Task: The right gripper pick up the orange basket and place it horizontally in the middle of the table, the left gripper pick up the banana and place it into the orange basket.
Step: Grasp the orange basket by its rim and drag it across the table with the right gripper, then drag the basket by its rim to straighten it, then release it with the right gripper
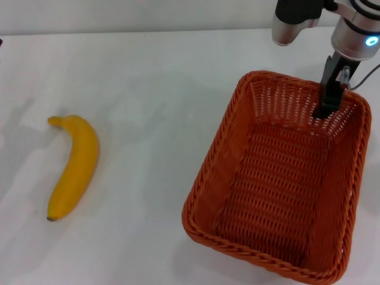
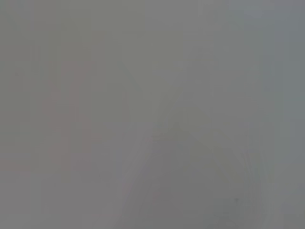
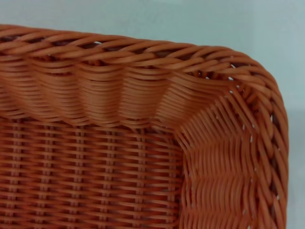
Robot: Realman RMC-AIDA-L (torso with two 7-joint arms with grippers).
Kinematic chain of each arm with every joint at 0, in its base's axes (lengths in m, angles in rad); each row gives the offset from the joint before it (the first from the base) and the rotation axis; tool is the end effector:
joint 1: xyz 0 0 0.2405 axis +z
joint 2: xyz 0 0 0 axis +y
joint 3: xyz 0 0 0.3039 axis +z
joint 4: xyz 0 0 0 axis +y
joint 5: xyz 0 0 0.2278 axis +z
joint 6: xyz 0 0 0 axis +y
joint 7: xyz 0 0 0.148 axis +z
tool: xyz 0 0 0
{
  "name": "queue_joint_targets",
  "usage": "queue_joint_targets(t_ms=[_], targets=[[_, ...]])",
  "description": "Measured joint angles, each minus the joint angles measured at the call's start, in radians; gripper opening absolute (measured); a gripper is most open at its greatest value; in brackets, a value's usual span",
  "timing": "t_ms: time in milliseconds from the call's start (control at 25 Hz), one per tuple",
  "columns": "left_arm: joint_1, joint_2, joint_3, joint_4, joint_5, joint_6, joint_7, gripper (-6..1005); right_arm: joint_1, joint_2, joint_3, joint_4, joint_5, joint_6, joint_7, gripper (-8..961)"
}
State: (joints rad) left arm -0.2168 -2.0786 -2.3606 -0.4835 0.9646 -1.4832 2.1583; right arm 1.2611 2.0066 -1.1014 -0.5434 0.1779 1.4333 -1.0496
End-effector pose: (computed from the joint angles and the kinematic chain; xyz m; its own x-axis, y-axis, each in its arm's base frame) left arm -0.3835 0.3069 0.0491 0.4185 -0.1389 0.8975 0.7849 -0.4418 -0.4344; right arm 0.1453 0.5066 -0.0279 0.7252 -0.2817 0.6283 -0.1069 -0.9475 -0.3014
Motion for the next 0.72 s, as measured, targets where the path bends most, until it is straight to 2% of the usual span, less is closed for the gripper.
queue_joint_targets(t_ms=[80, 200, 360, 520, 720], targets=[[-0.002, 0.000, 0.000, 0.008, -0.001, -0.004, 0.009, 864, -0.001, 0.001, 0.000, -0.009, 0.000, 0.002, 0.002, 345], [-0.002, 0.000, 0.004, 0.009, 0.001, -0.007, 0.010, 862, 0.000, 0.000, 0.005, -0.013, 0.001, -0.003, 0.011, 298], [-0.001, 0.001, 0.006, 0.008, 0.005, -0.009, 0.007, 859, -0.002, -0.015, 0.017, -0.042, 0.001, -0.016, 0.082, 261], [-0.001, 0.006, 0.006, 0.000, 0.013, -0.009, 0.003, 856, -0.011, -0.050, 0.047, -0.081, 0.001, -0.012, 0.191, 249], [0.004, 0.013, 0.001, -0.037, 0.026, -0.008, -0.034, 852, -0.023, -0.115, 0.181, -0.089, 0.000, 0.008, 0.328, 234]])
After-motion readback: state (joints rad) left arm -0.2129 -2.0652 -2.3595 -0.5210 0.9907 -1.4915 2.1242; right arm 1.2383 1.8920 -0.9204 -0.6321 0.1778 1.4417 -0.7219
